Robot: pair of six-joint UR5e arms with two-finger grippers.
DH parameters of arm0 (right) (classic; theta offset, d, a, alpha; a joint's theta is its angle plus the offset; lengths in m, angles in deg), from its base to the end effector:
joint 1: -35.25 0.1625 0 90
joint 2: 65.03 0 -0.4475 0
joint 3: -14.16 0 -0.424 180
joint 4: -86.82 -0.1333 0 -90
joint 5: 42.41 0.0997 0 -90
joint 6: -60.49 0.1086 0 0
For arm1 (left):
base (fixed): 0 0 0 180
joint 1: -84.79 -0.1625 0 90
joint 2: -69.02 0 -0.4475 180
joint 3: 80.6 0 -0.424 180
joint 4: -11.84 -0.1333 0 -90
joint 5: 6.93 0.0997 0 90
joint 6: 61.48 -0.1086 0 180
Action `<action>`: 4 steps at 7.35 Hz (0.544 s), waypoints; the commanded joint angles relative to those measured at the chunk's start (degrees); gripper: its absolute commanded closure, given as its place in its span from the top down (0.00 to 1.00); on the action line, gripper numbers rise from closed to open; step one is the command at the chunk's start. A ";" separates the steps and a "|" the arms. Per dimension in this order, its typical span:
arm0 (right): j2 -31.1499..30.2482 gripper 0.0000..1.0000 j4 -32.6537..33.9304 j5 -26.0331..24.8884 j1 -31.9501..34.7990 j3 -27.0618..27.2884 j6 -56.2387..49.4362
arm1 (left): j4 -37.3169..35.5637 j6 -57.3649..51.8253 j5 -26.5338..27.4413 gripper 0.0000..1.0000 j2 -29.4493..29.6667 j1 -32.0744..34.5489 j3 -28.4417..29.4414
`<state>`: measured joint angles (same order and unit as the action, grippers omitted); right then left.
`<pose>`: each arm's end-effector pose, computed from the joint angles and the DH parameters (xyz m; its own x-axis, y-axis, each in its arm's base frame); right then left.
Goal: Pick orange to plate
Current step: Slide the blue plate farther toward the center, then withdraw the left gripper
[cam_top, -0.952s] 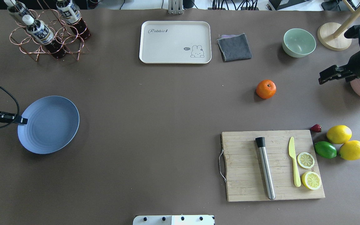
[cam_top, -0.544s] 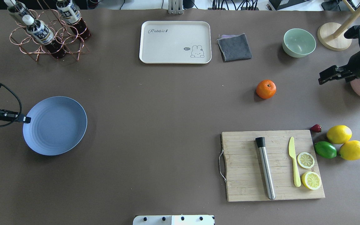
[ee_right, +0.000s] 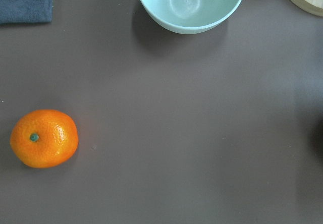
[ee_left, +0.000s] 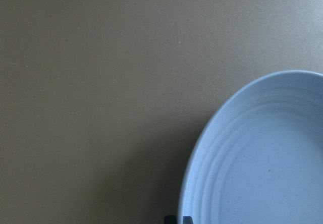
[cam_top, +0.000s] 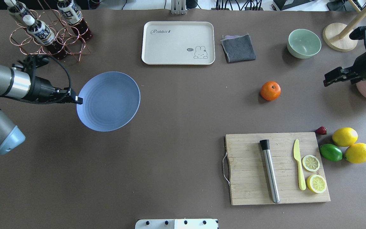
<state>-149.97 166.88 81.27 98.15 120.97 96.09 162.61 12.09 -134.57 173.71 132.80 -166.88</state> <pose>-0.1925 -0.5365 0.4746 0.7194 -0.0794 0.6900 -0.0389 0.9873 0.1543 0.3801 -0.5225 0.4470 0.2578 0.0484 -0.9650 0.1331 0.9874 0.0851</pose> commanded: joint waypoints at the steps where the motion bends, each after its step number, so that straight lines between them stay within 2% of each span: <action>1: 0.03 0.99 0.00 -0.02 -0.15 -0.37 0.00 | -11.66 4.12 7.55 0.00 11.09 -6.67 -0.29; 3: 0.21 0.99 0.00 -0.11 -0.41 -0.99 0.00 | -22.40 4.12 15.89 0.00 17.62 -13.70 -0.02; 4: 0.56 0.99 0.00 -0.20 -0.59 -1.43 0.00 | -25.32 3.95 17.15 0.00 18.60 -14.77 -0.02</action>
<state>-149.72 166.88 81.13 97.76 120.01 96.09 142.16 16.13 -120.35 189.89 120.42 -166.97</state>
